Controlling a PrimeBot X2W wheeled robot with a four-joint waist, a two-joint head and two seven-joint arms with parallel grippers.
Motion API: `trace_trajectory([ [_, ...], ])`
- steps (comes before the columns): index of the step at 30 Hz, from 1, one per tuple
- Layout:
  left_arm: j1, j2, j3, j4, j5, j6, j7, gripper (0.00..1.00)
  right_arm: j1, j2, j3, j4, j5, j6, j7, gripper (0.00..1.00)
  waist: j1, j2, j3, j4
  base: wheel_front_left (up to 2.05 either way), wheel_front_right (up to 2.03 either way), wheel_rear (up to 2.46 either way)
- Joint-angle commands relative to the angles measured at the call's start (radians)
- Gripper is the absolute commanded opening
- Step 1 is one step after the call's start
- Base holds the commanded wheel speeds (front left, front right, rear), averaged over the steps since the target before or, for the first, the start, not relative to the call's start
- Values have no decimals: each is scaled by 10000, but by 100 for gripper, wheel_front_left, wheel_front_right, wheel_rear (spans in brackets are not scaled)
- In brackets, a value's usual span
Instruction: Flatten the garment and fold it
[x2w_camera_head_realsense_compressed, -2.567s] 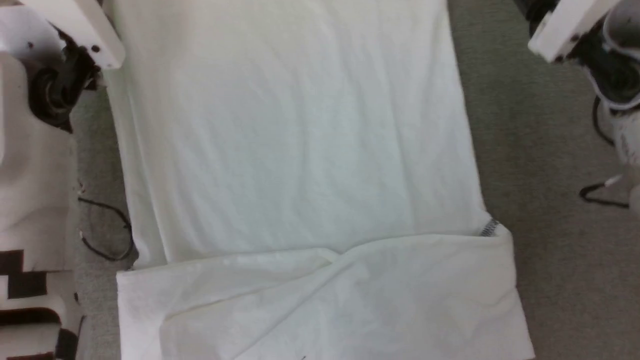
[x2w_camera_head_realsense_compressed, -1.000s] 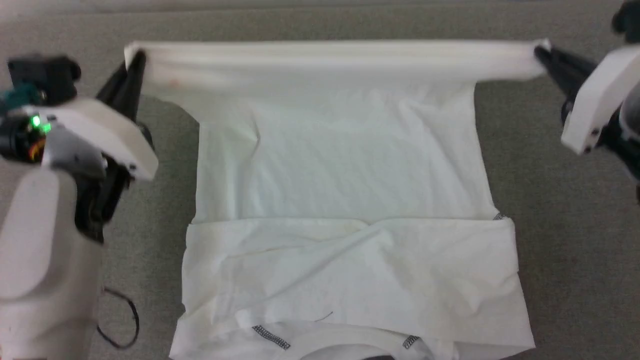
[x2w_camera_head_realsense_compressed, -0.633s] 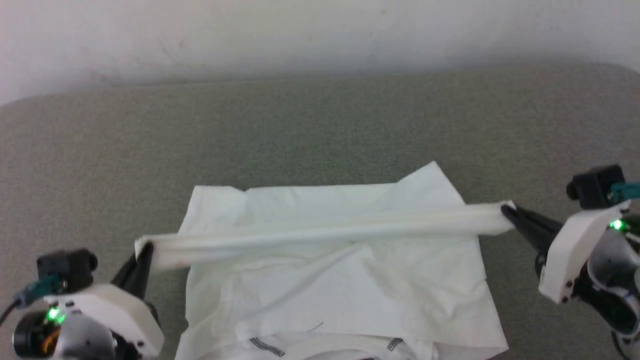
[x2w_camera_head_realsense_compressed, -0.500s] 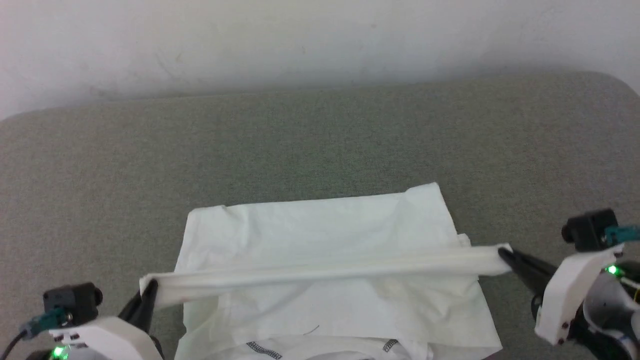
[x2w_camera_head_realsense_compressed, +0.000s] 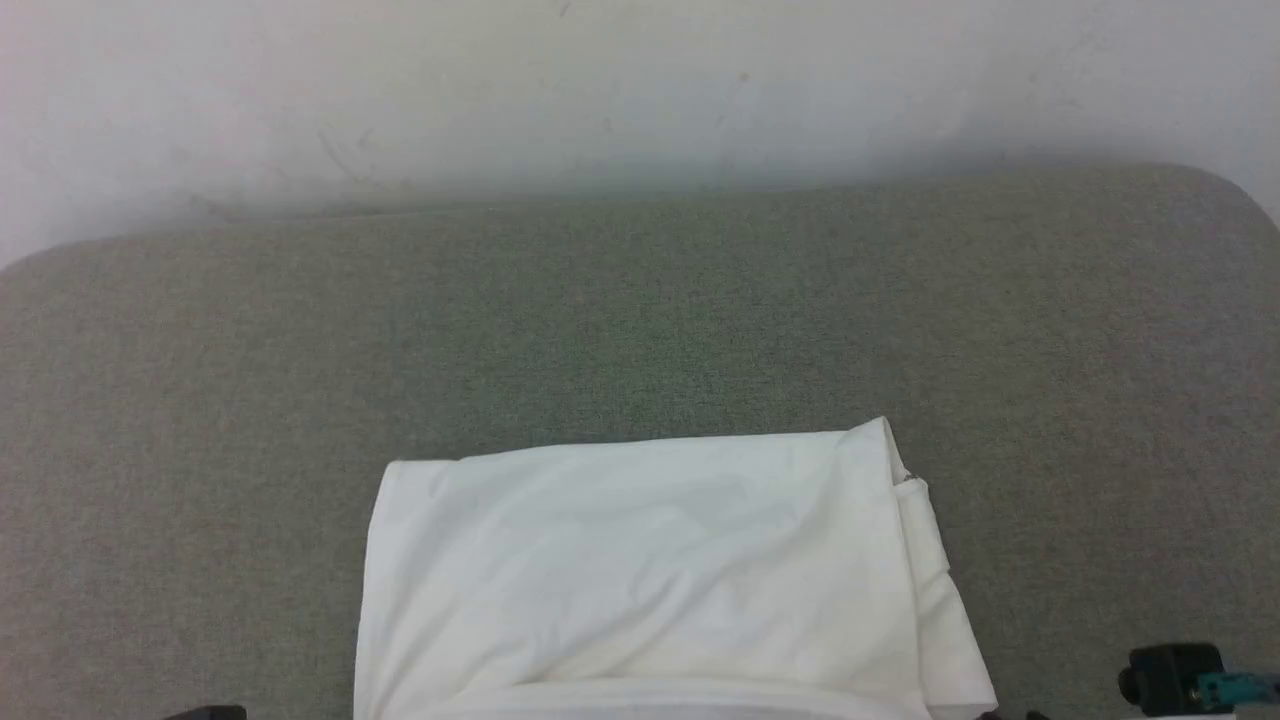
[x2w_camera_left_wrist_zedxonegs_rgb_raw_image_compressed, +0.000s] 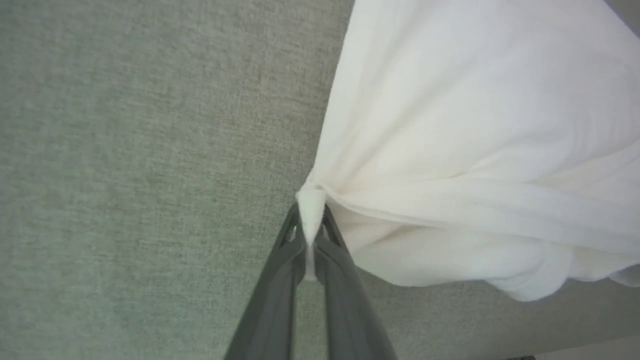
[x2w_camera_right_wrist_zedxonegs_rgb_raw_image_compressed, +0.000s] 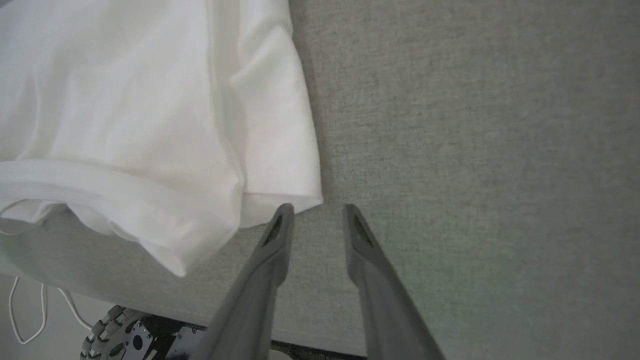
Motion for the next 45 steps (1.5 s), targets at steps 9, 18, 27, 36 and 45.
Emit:
trace_trajectory([
  [9,-368,-109,288,-147,489,-349,-1897,100,490,1014,-1058,-1513,-505,-9,-1227,100,1,-1,-377,223,0,0,0],
  [18,-1293,-530,209,-228,1731,-931,-5517,100,-606,506,-941,-1261,-1134,-9,-680,100,1,-1,-657,305,0,0,0],
  [27,-1950,-1100,168,333,2900,-1248,-6371,100,-2203,-41,-44,1000,-414,-9,-25,100,1,-1,-326,872,0,0,0],
  [36,-2308,-1680,515,581,3436,-1684,-6379,100,-3628,29,1046,3188,531,-9,194,100,1,-1,-38,1203,0,0,0],
  [45,-2448,-1951,605,913,3882,-1978,-6380,100,-3987,300,2005,4991,1062,-9,1410,41,1,-1,44,1241,0,0,0],
])
